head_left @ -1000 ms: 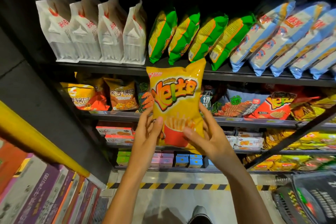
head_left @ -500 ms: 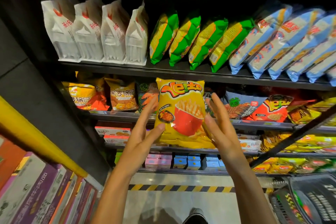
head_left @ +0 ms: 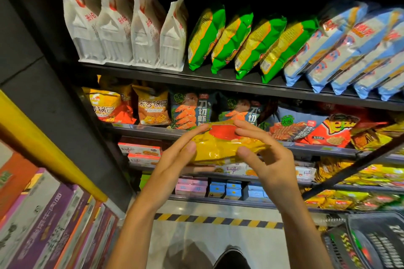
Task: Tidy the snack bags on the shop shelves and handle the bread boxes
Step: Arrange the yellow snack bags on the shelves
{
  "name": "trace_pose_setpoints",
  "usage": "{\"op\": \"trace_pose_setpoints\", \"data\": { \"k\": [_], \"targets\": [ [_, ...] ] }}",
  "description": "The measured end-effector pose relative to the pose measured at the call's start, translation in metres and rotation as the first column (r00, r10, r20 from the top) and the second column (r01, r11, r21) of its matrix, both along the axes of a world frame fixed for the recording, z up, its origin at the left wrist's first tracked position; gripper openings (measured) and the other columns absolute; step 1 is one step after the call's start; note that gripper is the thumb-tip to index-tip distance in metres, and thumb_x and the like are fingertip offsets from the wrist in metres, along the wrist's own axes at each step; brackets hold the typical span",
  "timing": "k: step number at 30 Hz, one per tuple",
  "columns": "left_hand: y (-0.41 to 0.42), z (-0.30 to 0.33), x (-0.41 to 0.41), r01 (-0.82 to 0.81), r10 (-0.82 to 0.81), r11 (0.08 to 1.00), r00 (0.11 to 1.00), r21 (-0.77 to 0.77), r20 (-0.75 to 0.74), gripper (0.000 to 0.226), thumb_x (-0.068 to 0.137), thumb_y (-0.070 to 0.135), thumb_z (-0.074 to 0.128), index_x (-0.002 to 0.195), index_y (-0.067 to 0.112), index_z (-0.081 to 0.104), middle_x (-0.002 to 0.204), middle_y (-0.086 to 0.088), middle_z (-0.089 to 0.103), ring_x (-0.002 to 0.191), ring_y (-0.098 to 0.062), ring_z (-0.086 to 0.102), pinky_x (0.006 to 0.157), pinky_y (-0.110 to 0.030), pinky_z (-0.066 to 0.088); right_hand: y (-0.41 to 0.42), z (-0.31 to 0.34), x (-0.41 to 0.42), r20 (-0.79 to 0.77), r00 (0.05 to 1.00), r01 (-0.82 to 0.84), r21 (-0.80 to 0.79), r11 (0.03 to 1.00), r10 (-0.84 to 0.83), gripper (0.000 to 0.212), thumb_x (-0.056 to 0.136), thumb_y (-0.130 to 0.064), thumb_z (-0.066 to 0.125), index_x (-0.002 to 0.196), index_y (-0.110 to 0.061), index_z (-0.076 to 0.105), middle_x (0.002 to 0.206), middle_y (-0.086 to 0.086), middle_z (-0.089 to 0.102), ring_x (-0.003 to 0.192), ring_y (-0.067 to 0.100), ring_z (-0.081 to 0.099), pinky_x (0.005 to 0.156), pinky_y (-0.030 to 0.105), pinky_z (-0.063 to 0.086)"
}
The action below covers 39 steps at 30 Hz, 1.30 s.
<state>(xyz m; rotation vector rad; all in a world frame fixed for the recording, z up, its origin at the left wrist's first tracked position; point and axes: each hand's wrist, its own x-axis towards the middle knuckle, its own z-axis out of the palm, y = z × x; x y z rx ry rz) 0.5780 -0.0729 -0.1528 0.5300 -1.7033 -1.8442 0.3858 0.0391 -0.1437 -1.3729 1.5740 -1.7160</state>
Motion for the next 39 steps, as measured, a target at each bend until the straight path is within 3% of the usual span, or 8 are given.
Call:
{"op": "trace_pose_setpoints", "data": {
  "k": [6, 14, 17, 21, 26, 30, 34, 39],
  "targets": [
    [0.004, -0.004, -0.006, 0.055, -0.053, 0.998, 0.997, -0.037, 0.057, 0.070, 0.092, 0.010, 0.070, 0.152, 0.031, 0.043, 0.142, 0.007, 0.062, 0.123, -0.024, 0.066, 0.105, -0.044, 0.054, -0.008, -0.009, 0.006, 0.234, 0.945, 0.231, 0.011, 0.973, -0.227, 0.019, 0.091, -0.017, 0.069, 0.100, -0.002, 0.077, 0.112, 0.006, 0.078, 0.114, 0.022, 0.071, 0.098, 0.042, 0.057],
    [0.005, -0.004, -0.012, -0.011, 0.013, 0.999, 0.999, -0.053, 0.040, 0.060, 0.091, 0.017, 0.070, 0.146, 0.028, 0.048, 0.132, 0.022, 0.060, 0.107, -0.019, 0.073, 0.086, -0.039, 0.063, -0.011, -0.011, 0.010, 0.274, 0.929, 0.247, 0.038, 0.968, -0.247, 0.019, 0.089, -0.021, 0.070, 0.098, -0.007, 0.078, 0.097, 0.007, 0.079, 0.096, 0.020, 0.075, 0.080, 0.025, 0.057],
    [0.006, -0.004, -0.012, -0.011, 0.016, 0.995, 0.998, -0.095, 0.057, 0.062, 0.094, 0.015, 0.068, 0.150, 0.031, 0.046, 0.137, 0.027, 0.057, 0.113, -0.005, 0.069, 0.087, -0.023, 0.058, -0.012, -0.013, 0.009, 0.267, 0.935, 0.233, 0.035, 0.972, -0.234, 0.019, 0.089, -0.021, 0.070, 0.099, -0.007, 0.078, 0.098, 0.006, 0.079, 0.096, 0.019, 0.075, 0.080, 0.025, 0.057],
    [0.003, -0.009, -0.012, -0.041, 0.043, 0.999, 0.998, -0.035, 0.050, 0.056, 0.094, 0.022, 0.066, 0.148, 0.032, 0.052, 0.131, 0.007, 0.070, 0.113, -0.021, 0.072, 0.091, -0.035, 0.061, -0.010, -0.012, 0.008, 0.250, 0.958, 0.138, 0.024, 0.990, -0.140, 0.023, 0.094, -0.020, 0.066, 0.109, -0.005, 0.075, 0.112, 0.002, 0.078, 0.105, 0.014, 0.073, 0.084, 0.022, 0.056],
    [-0.004, -0.012, -0.011, -0.185, 0.188, 0.980, 0.982, -0.079, 0.034, 0.039, 0.099, 0.024, 0.059, 0.137, 0.017, 0.064, 0.130, 0.003, 0.072, 0.126, -0.015, 0.064, 0.106, -0.034, 0.052, -0.004, -0.010, 0.002, 0.197, 0.978, -0.086, 0.063, 0.994, 0.073, 0.038, 0.097, -0.019, 0.057, 0.134, -0.009, 0.065, 0.134, 0.002, 0.069, 0.124, 0.020, 0.066, 0.095, 0.024, 0.054],
    [-0.004, -0.012, -0.014, -0.156, 0.165, 0.982, 0.983, -0.106, 0.080, 0.038, 0.104, 0.033, 0.048, 0.138, 0.026, 0.064, 0.132, 0.007, 0.071, 0.127, -0.013, 0.063, 0.106, -0.031, 0.052, -0.007, -0.009, 0.002, 0.193, 0.981, -0.029, 0.051, 0.998, 0.019, 0.029, 0.101, -0.018, 0.061, 0.128, -0.010, 0.069, 0.131, 0.001, 0.072, 0.123, 0.021, 0.067, 0.094, 0.029, 0.056],
    [-0.002, -0.008, -0.019, -0.154, 0.154, 0.988, 0.987, -0.008, 0.049, 0.038, 0.105, 0.033, 0.040, 0.132, 0.026, 0.065, 0.116, 0.004, 0.078, 0.107, -0.012, 0.074, 0.077, -0.017, 0.058, -0.011, -0.006, 0.006, 0.210, 0.974, 0.084, 0.029, 0.996, -0.088, 0.028, 0.100, -0.013, 0.056, 0.120, -0.005, 0.074, 0.119, 0.001, 0.077, 0.114, 0.014, 0.071, 0.086, 0.020, 0.056],
    [-0.002, -0.005, -0.022, -0.147, 0.148, 0.989, 0.988, -0.023, 0.045, 0.040, 0.104, 0.038, 0.040, 0.134, 0.029, 0.065, 0.129, 0.010, 0.072, 0.121, -0.007, 0.066, 0.089, -0.018, 0.056, -0.016, -0.005, 0.006, 0.213, 0.963, 0.157, 0.043, 0.987, -0.163, 0.023, 0.102, -0.013, 0.057, 0.111, -0.014, 0.078, 0.116, -0.005, 0.078, 0.117, 0.011, 0.069, 0.092, 0.021, 0.054]
  ]
}}
